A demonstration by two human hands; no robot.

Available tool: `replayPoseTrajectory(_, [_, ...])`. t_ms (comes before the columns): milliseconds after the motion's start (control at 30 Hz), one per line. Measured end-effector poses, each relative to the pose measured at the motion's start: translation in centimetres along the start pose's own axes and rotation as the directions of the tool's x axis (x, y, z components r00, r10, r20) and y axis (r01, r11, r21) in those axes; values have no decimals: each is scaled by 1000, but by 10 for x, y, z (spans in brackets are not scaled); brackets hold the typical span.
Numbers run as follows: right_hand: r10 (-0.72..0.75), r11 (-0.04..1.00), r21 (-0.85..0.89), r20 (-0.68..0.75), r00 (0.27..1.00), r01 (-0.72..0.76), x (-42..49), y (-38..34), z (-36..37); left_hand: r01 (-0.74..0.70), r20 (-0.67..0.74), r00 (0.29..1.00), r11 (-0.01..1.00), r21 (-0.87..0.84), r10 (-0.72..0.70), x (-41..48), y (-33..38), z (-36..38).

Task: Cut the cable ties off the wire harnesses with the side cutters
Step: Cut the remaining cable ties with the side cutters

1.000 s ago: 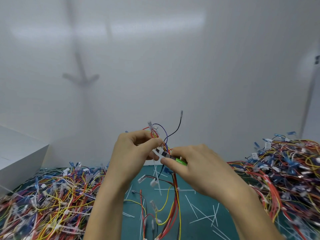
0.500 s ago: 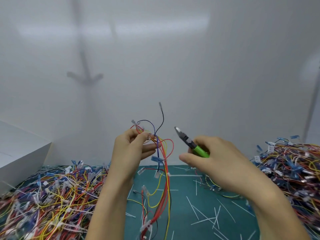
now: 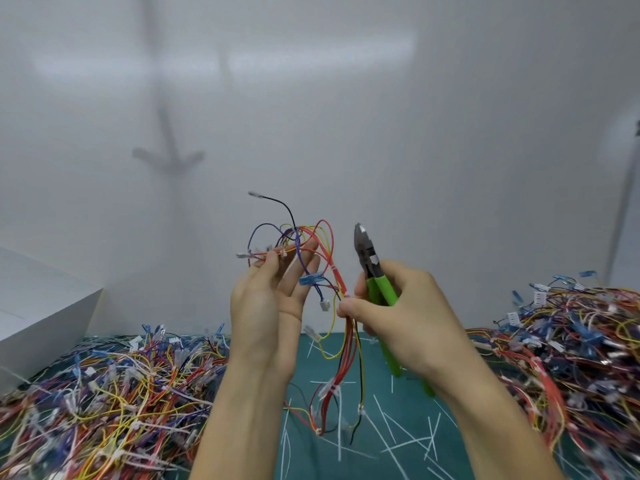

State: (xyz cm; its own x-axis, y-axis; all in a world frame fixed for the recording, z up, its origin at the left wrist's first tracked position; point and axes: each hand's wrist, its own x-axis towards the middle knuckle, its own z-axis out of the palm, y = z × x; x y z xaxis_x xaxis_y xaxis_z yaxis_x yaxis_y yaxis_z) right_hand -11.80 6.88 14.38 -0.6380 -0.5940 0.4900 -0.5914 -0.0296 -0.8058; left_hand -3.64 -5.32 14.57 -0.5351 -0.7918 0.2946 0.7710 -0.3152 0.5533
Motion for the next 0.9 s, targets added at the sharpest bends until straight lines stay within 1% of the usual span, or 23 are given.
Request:
replayPoseTrajectory(33, [-20, 1000, 16, -26, 999, 21, 0, -1, 1, 34, 1, 999, 999, -19, -34, -1, -1, 1])
replayPoseTrajectory(67, [-43, 999, 21, -53, 998, 44, 0, -1, 2, 63, -1, 998, 998, 3, -63, -1, -2, 0])
replayPoseTrajectory(100, [-65, 997, 22, -84, 994, 67, -1, -2, 3, 88, -3, 996, 994, 63, -88, -1, -3, 0])
replayPoseTrajectory(167, [-103, 994, 26, -150, 983, 108, -1, -2, 3, 132, -19, 991, 954, 269, -132, -2, -5, -1])
replayPoseTrajectory(200, [-118, 992, 31, -180, 977, 125, -1, -2, 3, 149, -26, 988, 904, 400, -151, -2, -5, 0])
replayPoseTrajectory(267, [-142, 986, 48, -229, 963, 157, -1, -4, 4, 126, -15, 988, 744, 656, -154, -4, -3, 0])
replayPoseTrajectory(333, [-156, 982, 59, -265, 951, 178, -2, -4, 4, 45, 37, 991, 572, 819, -131, -8, 0, 1])
replayPoseTrajectory(400, [-156, 982, 59, -285, 946, 180, -3, -3, 5, -43, 82, 992, 369, 929, -92, -11, 4, 1])
replayPoseTrajectory(433, [-152, 982, 63, -293, 944, 178, -3, -3, 6, -79, 92, 995, 232, 970, -45, -12, 5, 0])
replayPoseTrajectory(467, [-149, 982, 68, -302, 942, 177, -3, -2, 6, -100, 98, 995, 80, 992, 29, -14, 7, -1])
replayPoseTrajectory(500, [-145, 981, 75, -312, 939, 177, -3, -2, 7, -111, 114, 987, -34, 993, 113, -15, 10, -2])
replayPoseTrajectory(533, [-142, 981, 80, -324, 935, 176, -4, -1, 8, -132, 143, 974, -70, 989, 177, -15, 13, -2])
replayPoseTrajectory(567, [-138, 981, 83, -335, 932, 176, -3, -1, 9, -166, 166, 963, -18, 986, 211, -16, 15, -2])
replayPoseTrajectory(600, [-137, 981, 84, -342, 930, 176, -3, -1, 10, -195, 163, 963, 136, 971, 215, -16, 16, -1])
replayPoseTrajectory(633, [-138, 981, 83, -345, 929, 177, -4, -1, 12, -198, 143, 972, 321, 926, 189, -16, 17, 2])
replayPoseTrajectory(667, [-141, 980, 81, -342, 929, 179, -4, -1, 13, -168, 115, 983, 455, 874, 142, -17, 18, 4])
replayPoseTrajectory(700, [-145, 980, 82, -336, 931, 182, -5, -2, 14, -132, 99, 991, 524, 841, 90, -17, 17, 6])
replayPoseTrajectory(800, [-154, 977, 96, -296, 943, 190, -5, -1, 19, -42, 74, 997, 578, 815, -33, -16, 13, 6])
replayPoseTrajectory(900, [-170, 976, 92, -240, 956, 197, -6, -2, 24, 52, 37, 992, 672, 739, -118, -14, 12, 3])
